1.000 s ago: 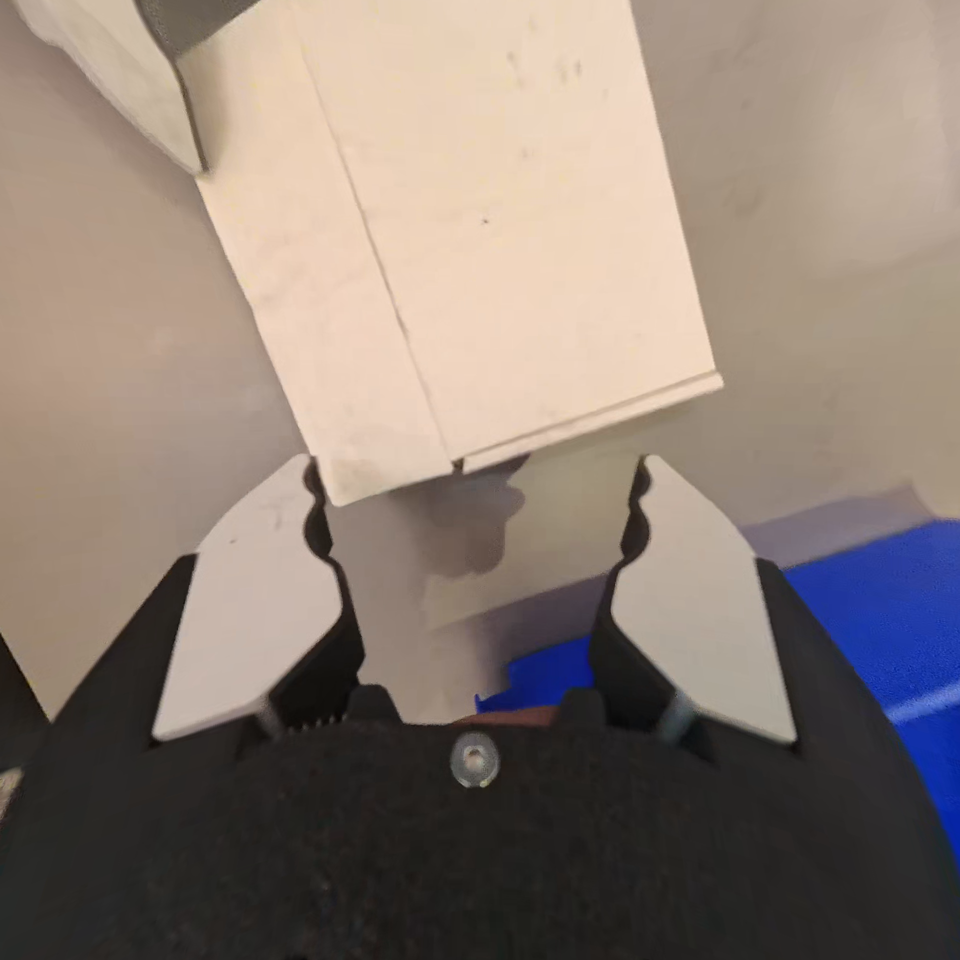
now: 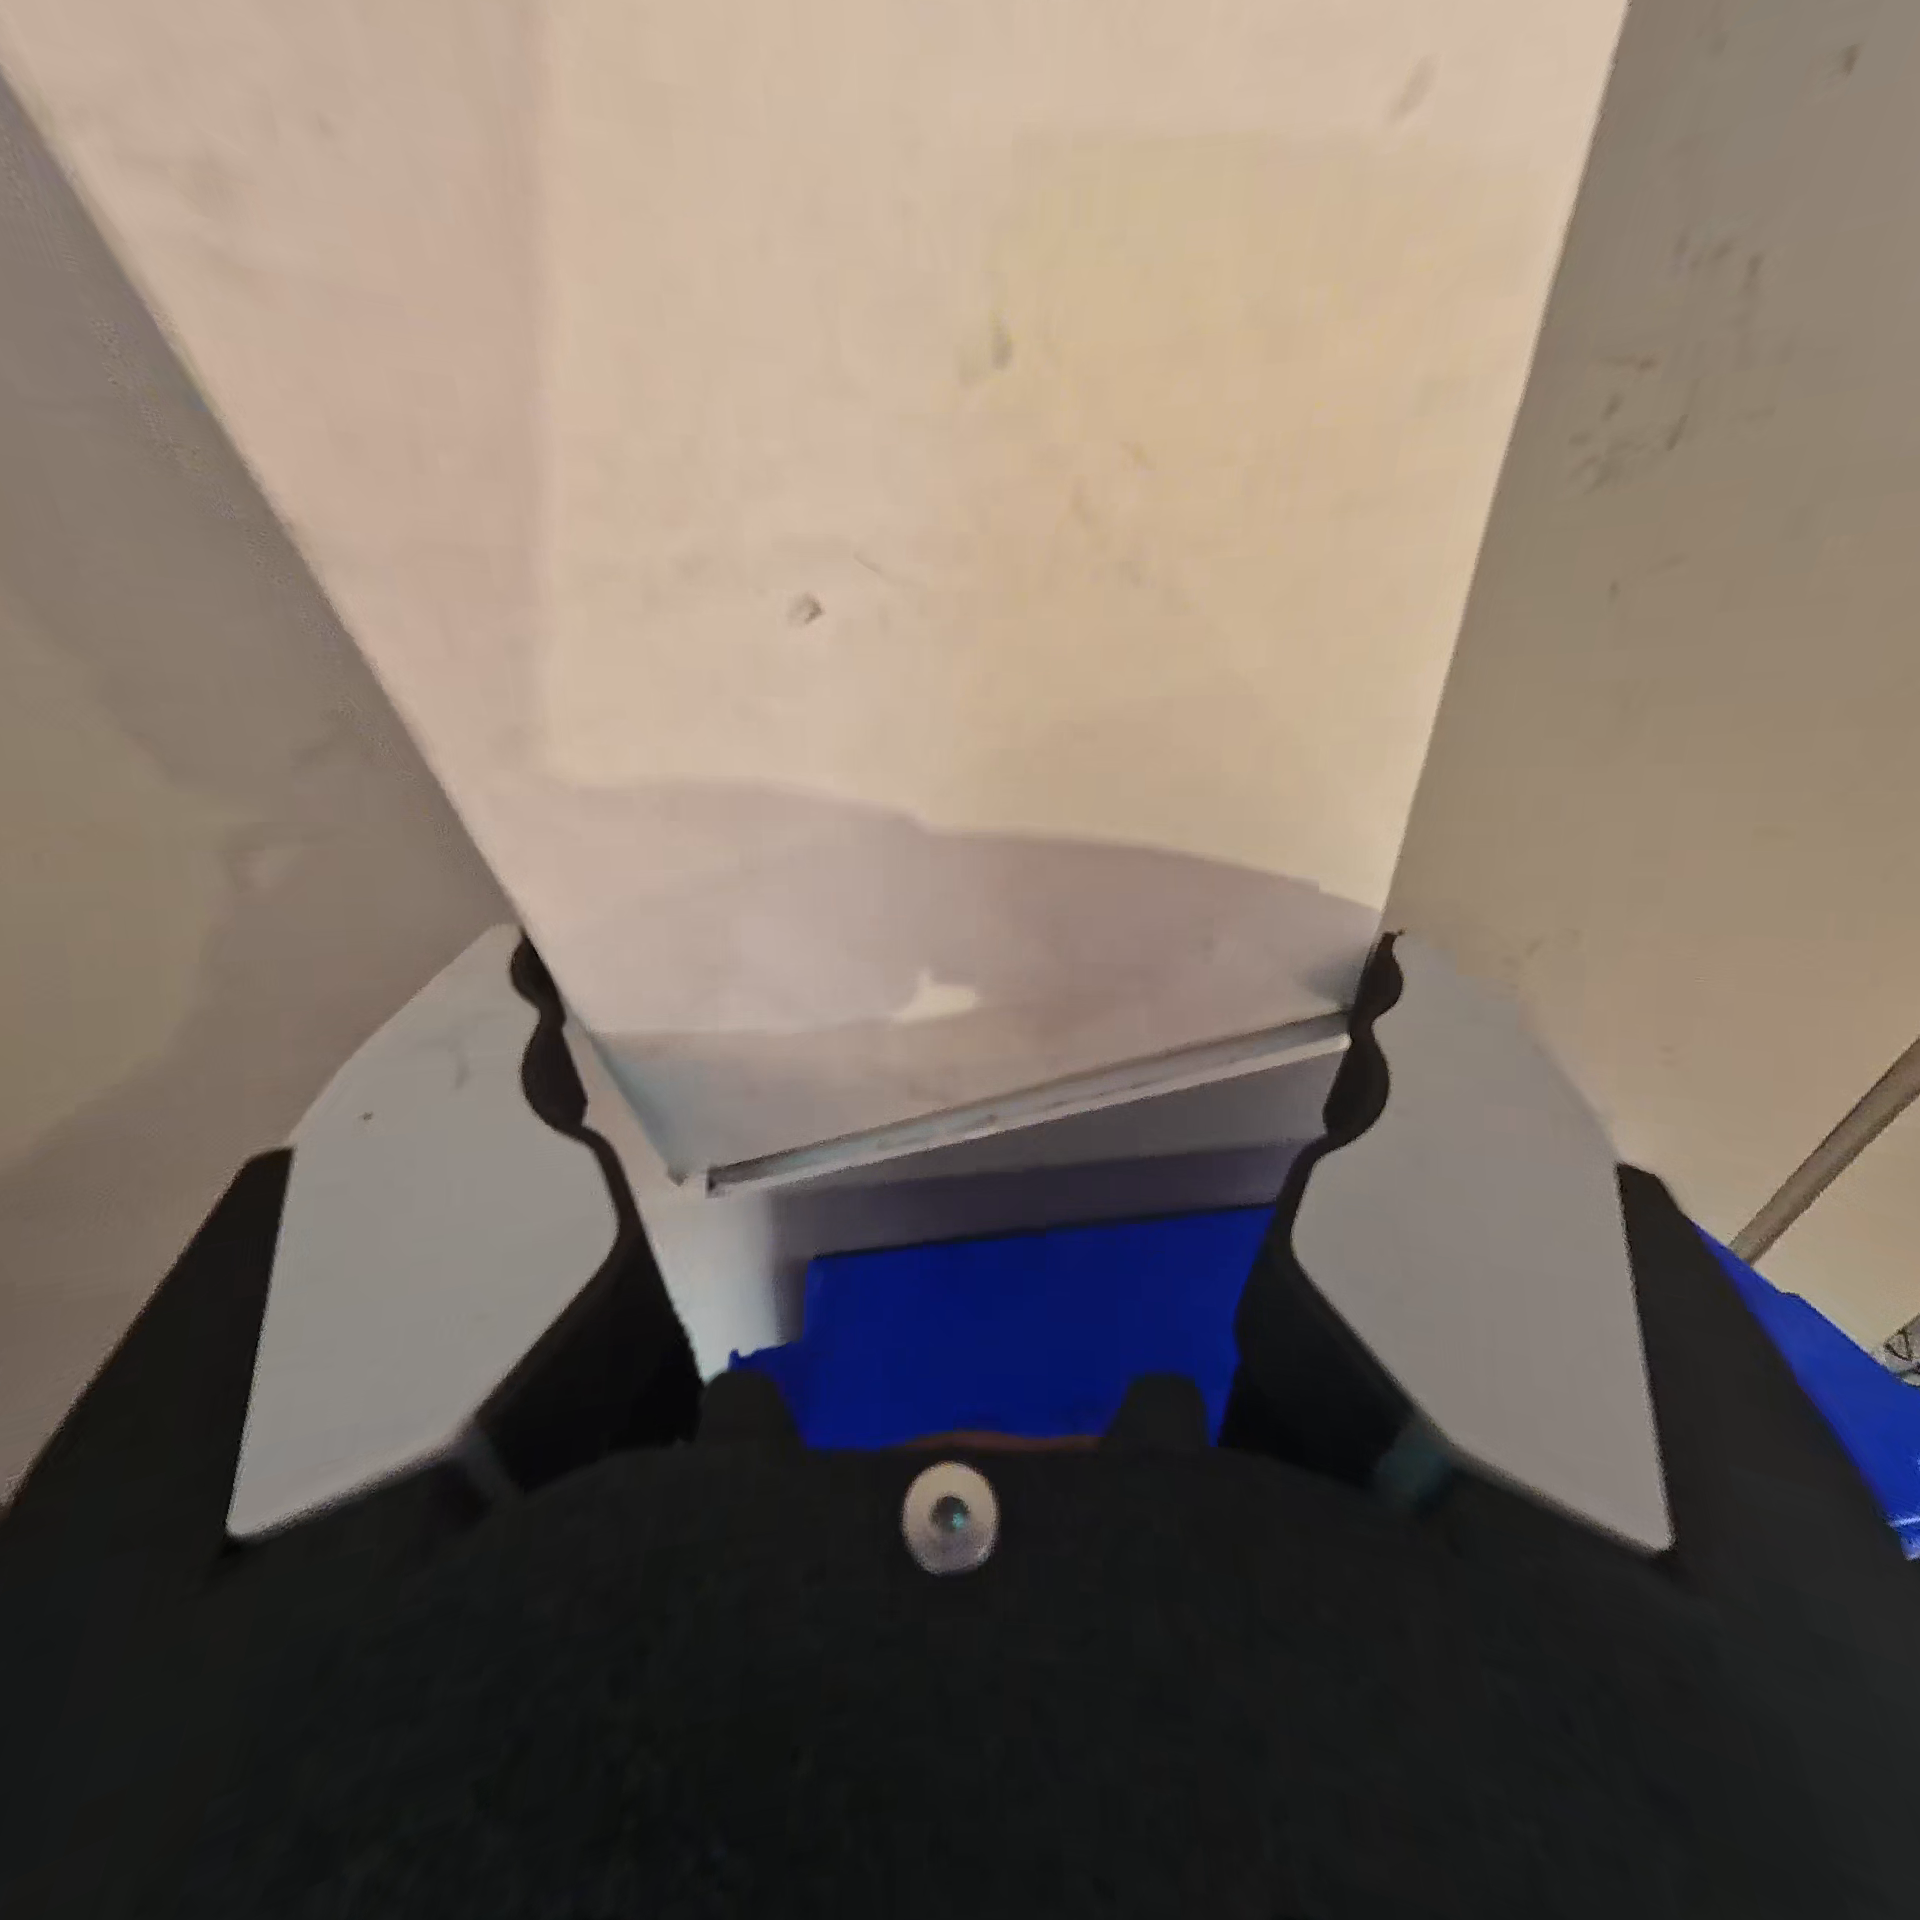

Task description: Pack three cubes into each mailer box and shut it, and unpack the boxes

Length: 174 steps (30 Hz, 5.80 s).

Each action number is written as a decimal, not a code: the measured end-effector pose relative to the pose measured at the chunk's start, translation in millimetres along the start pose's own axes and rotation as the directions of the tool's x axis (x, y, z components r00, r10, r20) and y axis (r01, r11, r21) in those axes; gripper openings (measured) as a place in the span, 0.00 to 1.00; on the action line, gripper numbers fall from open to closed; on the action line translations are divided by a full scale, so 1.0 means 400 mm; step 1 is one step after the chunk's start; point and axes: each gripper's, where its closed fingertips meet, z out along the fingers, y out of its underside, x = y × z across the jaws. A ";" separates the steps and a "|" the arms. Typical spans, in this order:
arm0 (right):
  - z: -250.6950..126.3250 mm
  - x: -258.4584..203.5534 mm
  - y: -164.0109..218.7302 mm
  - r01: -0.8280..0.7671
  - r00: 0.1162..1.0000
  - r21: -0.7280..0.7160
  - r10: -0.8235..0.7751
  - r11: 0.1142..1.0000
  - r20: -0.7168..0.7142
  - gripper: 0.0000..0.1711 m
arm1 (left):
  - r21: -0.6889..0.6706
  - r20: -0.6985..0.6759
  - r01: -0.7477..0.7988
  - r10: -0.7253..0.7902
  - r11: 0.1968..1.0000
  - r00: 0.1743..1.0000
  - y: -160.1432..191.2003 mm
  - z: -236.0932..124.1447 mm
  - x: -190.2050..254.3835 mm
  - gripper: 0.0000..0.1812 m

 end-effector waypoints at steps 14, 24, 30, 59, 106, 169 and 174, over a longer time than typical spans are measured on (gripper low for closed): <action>0.015 -0.005 0.021 0.133 0.986 -0.067 -0.139 0.989 -0.096 0.85 | 0.010 -0.049 -0.103 0.104 0.995 0.993 -0.005 -0.029 0.031 0.29; 0.008 0.004 0.013 0.154 0.980 -0.048 -0.159 0.987 -0.119 0.77 | -0.045 0.017 -0.138 0.139 0.989 0.990 0.003 -0.020 0.001 0.25; 0.010 0.002 0.004 0.112 0.988 0.001 -0.111 0.994 -0.103 0.79 | -0.020 0.018 -0.106 0.106 0.994 0.994 0.001 -0.026 -0.008 0.25; -0.147 -0.236 -0.052 -0.545 0.797 0.784 0.473 0.298 0.375 0.62 | -0.046 -0.354 0.086 -0.097 0.995 0.930 0.039 -0.100 0.117 0.77; -0.349 -0.202 0.022 -0.206 0.746 0.951 0.666 0.231 0.000 0.13 | 0.191 -0.166 0.101 -0.069 0.976 0.984 -0.075 -0.108 0.044 0.62; -0.445 -0.036 -0.021 0.104 0.871 0.351 0.086 0.931 -0.485 0.38 | 0.141 0.054 0.048 -0.056 0.989 0.997 0.118 -0.214 0.159 0.37; -0.594 0.143 0.301 0.061 0.607 0.220 0.139 0.974 -0.783 0.38 | 0.150 0.110 0.024 -0.041 0.988 0.993 0.114 -0.233 0.133 0.36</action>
